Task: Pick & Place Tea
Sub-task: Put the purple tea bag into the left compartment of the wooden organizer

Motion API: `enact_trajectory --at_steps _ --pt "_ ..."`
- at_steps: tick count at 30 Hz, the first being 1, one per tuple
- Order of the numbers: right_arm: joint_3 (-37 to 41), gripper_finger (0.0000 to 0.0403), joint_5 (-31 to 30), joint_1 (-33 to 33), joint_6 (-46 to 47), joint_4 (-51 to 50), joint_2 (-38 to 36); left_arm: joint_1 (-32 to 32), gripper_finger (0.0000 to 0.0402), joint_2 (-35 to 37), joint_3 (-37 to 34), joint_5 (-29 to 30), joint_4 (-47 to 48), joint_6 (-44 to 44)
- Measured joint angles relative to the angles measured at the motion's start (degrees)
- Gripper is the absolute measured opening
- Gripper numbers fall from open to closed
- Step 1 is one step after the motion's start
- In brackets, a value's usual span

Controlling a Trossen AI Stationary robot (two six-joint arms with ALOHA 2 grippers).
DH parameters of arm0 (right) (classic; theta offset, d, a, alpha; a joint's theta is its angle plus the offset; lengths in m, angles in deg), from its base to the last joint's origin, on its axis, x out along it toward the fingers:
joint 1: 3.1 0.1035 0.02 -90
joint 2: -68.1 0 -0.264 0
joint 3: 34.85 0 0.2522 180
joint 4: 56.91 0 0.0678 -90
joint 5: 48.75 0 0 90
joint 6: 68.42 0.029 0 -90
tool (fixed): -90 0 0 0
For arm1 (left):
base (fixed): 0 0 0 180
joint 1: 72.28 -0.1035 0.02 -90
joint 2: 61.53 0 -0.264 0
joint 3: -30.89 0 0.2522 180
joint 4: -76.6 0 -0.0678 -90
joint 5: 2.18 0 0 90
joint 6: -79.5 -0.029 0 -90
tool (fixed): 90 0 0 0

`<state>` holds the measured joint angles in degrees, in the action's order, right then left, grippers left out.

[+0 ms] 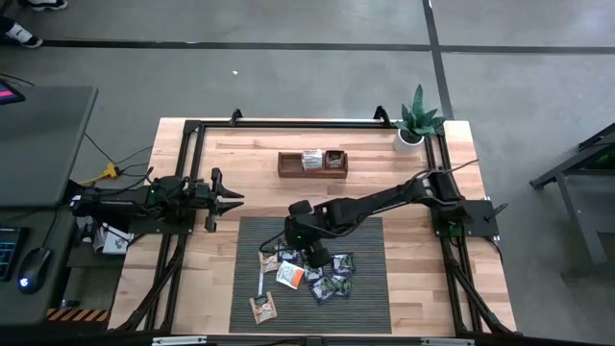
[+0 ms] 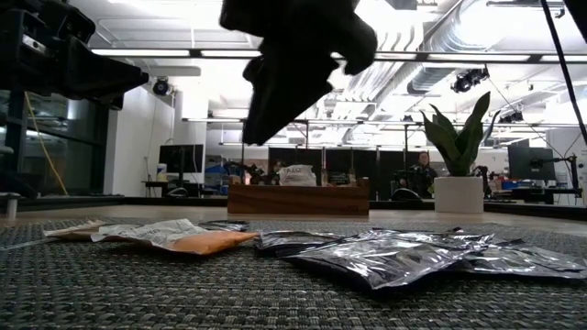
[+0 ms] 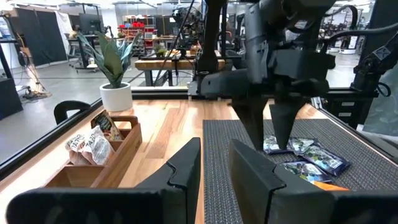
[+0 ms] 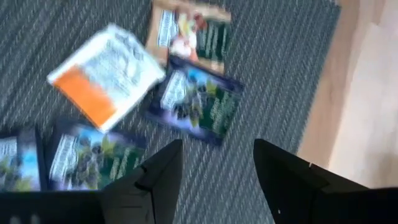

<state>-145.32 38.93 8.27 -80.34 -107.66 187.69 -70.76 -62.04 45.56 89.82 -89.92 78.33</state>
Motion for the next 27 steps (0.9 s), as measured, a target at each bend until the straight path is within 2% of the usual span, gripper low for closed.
enact_trajectory --at_steps 3,10,17,21,24,27 --pt "0.0 0.0193 1.0 -0.2 0.1 0.9 0.4 0.0 0.0082 0.0 0.0 0.0 0.0 0.0" --pt "0.0 0.0193 -1.9 -0.5 2.0 -2.6 0.7 0.0 0.0082 0.0 0.0 0.0 0.0 0.0" --pt "0.0 0.0193 -2.0 0.0 8.9 -15.2 0.7 0.0 0.0082 0.0 0.0 0.0 0.0 0.0" --pt "0.2 0.0193 -1.4 1.3 14.6 -17.7 0.4 0.0 0.0082 0.0 0.0 0.0 0.0 0.0" --pt "3.4 0.0193 1.3 2.3 16.3 -17.7 -1.9 0.0 0.0082 0.0 0.0 0.0 0.0 0.0" --pt "9.1 0.0193 1.7 4.0 13.9 -17.2 -5.5 0.0 0.0082 0.0 0.0 0.0 0.0 0.0"
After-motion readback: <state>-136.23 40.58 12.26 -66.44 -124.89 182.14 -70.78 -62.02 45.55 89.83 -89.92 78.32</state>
